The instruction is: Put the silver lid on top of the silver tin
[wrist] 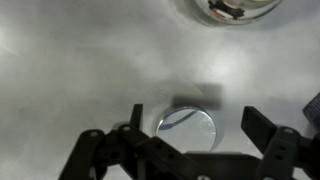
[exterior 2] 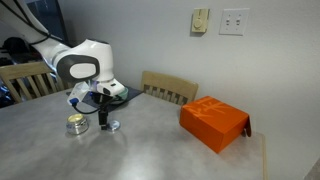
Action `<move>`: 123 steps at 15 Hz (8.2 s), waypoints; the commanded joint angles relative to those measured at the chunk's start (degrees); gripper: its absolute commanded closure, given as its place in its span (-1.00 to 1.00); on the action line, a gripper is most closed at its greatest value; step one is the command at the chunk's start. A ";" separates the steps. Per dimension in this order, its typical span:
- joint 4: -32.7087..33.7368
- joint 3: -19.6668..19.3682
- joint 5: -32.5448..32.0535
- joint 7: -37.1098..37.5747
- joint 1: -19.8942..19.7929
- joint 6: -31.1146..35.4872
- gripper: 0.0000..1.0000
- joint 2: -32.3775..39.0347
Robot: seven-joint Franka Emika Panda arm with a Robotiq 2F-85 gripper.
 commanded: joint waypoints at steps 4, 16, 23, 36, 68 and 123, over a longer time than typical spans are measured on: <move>3.20 -5.54 -6.79 7.34 5.41 5.46 -1.00 5.69; 1.25 -8.05 -9.51 12.84 9.39 13.64 0.12 7.08; -2.15 -4.09 -8.98 4.67 6.43 9.12 0.12 1.88; -7.90 -1.28 -13.58 -0.98 6.44 -3.64 0.12 -11.05; -17.75 3.57 -24.11 -1.24 11.76 5.84 0.12 -14.17; -18.72 6.98 -22.38 -11.20 11.03 11.66 0.12 -14.04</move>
